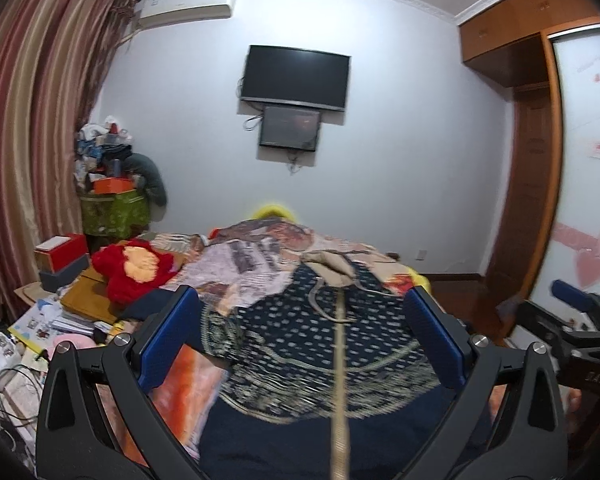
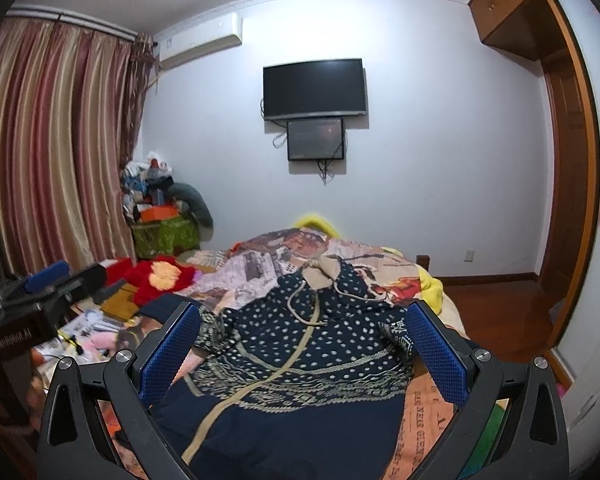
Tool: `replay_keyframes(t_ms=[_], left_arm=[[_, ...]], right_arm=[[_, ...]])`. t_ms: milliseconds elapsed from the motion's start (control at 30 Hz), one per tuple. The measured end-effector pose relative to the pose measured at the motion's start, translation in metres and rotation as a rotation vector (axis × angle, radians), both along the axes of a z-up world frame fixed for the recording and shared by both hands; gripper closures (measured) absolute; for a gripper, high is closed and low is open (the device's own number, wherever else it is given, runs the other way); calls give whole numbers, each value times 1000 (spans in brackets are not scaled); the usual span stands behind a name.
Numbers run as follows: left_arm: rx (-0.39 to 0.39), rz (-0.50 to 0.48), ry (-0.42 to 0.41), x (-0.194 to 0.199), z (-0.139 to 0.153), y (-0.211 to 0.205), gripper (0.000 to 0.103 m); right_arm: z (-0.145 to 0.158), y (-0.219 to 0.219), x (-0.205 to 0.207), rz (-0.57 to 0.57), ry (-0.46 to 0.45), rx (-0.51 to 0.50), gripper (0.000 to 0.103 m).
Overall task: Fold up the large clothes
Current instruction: 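Grasp the navy hoodie sleeve cuff with the left gripper and lift it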
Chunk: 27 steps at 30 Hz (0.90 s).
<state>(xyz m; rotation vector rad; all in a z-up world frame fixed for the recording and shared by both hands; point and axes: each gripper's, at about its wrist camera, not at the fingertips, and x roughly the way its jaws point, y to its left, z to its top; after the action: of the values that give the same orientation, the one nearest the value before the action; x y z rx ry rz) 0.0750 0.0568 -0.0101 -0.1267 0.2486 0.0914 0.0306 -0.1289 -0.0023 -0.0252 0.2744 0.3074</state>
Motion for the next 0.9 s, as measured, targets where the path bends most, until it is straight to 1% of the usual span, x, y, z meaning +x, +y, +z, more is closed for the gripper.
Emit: replay_keyframes(t_ms=[133,233,367,433,533,567,633,667,733,800,900], left_arm=[[-2,45,52,39,-7,34,0],[-19,87,98,70,-16,66,0],[-62,125,225,119,-40,114,0],[-81,156,288,141,-59,136,0],[-127,205,382,172,-92,171,0],[-138,233,426,183,-107,183,0],[-153,257,486,200,-131,199,0],[-165,266,530,210,-148,209,0],[-193,268,583,223,-169,220,0],[-250,274,637,236,-191,236,0],[-390,280,678,249,-216,260,7]], right_arm=[[-5,13,35,-1,16,-52,0],[-8,26,67,3,32,-80,0],[-18,48,117,17,56,-130,0],[-26,58,142,24,78,-152,0],[-45,79,188,48,134,-188,0],[-54,88,206,61,162,-211,0],[-71,101,232,81,210,-246,0],[-79,107,244,89,231,-263,0],[-100,121,271,115,291,-299,0],[-122,135,300,139,360,-339,0],[-151,151,334,165,448,-376,0]])
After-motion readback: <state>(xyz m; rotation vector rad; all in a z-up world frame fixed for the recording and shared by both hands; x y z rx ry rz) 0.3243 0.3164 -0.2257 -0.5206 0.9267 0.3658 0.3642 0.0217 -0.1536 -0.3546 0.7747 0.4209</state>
